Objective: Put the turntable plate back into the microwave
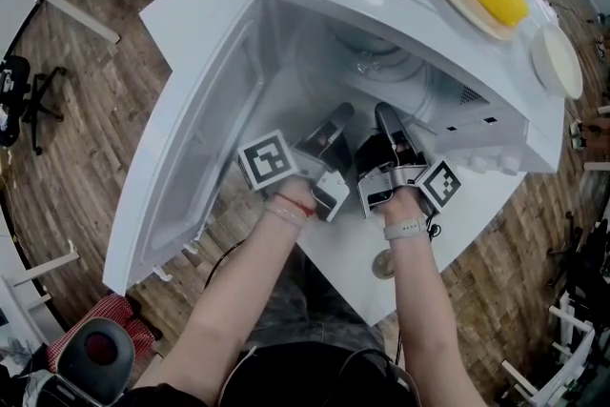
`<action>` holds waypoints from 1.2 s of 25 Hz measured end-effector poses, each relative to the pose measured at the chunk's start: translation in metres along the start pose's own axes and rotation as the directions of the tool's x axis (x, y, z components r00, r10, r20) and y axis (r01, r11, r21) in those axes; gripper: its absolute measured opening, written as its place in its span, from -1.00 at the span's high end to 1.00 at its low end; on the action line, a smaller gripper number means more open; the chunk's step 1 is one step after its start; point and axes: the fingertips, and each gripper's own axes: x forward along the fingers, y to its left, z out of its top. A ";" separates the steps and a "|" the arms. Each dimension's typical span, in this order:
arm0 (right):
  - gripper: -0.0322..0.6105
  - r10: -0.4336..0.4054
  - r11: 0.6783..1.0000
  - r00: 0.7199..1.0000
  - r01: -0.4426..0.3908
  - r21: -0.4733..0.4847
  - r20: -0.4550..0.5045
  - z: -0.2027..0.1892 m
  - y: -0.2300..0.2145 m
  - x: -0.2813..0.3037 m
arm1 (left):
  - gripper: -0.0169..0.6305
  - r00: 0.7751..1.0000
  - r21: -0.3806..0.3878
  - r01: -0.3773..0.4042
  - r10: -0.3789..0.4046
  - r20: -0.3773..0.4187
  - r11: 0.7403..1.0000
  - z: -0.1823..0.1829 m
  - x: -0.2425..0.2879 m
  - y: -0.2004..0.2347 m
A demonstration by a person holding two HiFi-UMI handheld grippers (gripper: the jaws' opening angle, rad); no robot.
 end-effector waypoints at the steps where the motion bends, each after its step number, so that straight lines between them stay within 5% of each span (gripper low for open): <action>1: 0.75 -0.003 1.000 1.000 0.003 -0.014 -0.001 0.001 0.000 0.000 | 0.84 1.000 -0.007 0.001 -0.001 0.003 1.000 0.000 0.002 0.000; 10: 0.71 -0.029 0.996 0.998 0.024 -0.081 -0.060 -0.009 0.004 -0.006 | 0.84 1.000 -0.001 -0.012 0.013 0.018 1.000 0.004 0.004 0.003; 30: 0.68 -0.012 0.999 0.995 0.007 -0.053 -0.096 -0.013 0.004 -0.003 | 0.84 1.000 -0.011 -0.012 0.013 0.022 1.000 0.006 0.015 0.002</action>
